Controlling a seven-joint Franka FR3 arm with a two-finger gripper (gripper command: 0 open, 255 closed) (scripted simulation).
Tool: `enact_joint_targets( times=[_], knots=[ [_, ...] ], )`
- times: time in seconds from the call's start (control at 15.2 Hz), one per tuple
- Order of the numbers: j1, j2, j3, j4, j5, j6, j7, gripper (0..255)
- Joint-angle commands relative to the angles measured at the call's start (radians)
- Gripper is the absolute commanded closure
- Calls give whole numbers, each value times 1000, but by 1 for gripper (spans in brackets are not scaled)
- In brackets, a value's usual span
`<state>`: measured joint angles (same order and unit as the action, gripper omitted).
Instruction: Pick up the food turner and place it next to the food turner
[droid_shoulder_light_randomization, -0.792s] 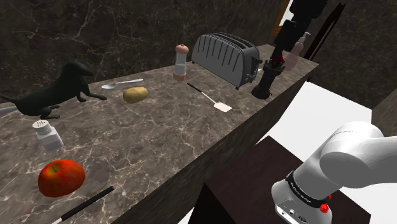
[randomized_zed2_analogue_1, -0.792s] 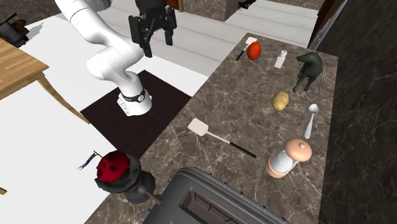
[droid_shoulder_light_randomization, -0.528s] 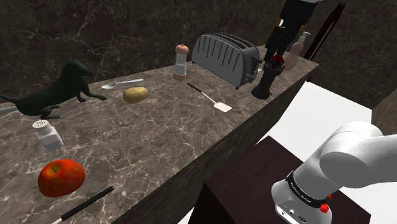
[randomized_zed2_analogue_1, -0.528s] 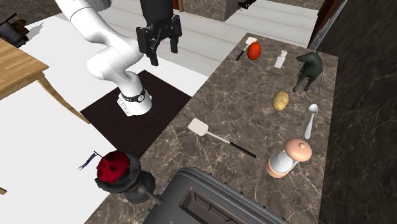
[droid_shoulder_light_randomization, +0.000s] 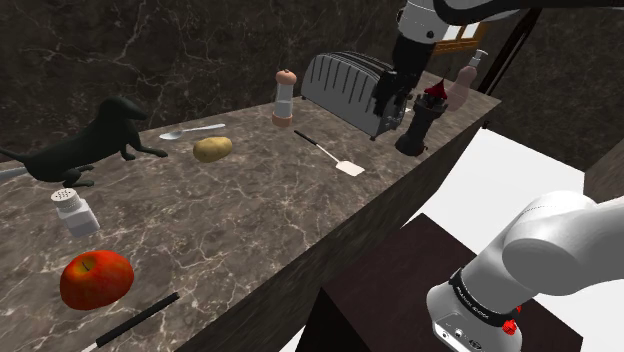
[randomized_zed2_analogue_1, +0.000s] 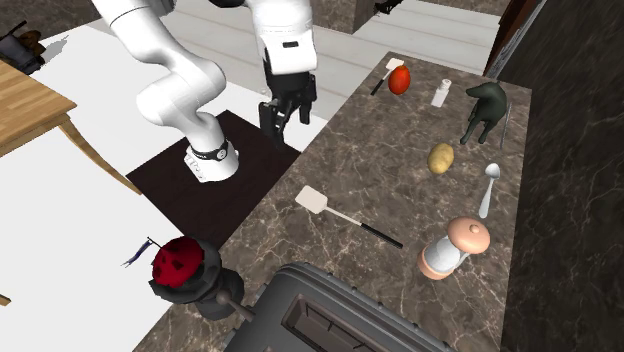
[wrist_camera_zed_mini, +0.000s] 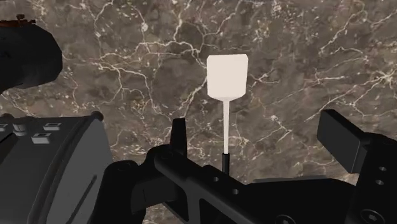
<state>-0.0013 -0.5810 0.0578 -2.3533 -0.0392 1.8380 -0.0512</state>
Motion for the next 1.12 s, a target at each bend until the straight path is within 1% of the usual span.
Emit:
enact_joint_targets(
  times=[0.0, 0.26, 0.59, 0.99, 1.06],
  knots=[
    [-2, 56, -4, -9, 4, 66, -1, 0],
    [-2, 186, -6, 1, 13, 187, 3, 0],
    [-2, 363, -8, 44, 25, 320, 4, 0],
    [-1, 588, -8, 142, 42, 447, 1, 0],
    [-1, 600, -8, 148, 43, 453, 0, 0]
  ],
)
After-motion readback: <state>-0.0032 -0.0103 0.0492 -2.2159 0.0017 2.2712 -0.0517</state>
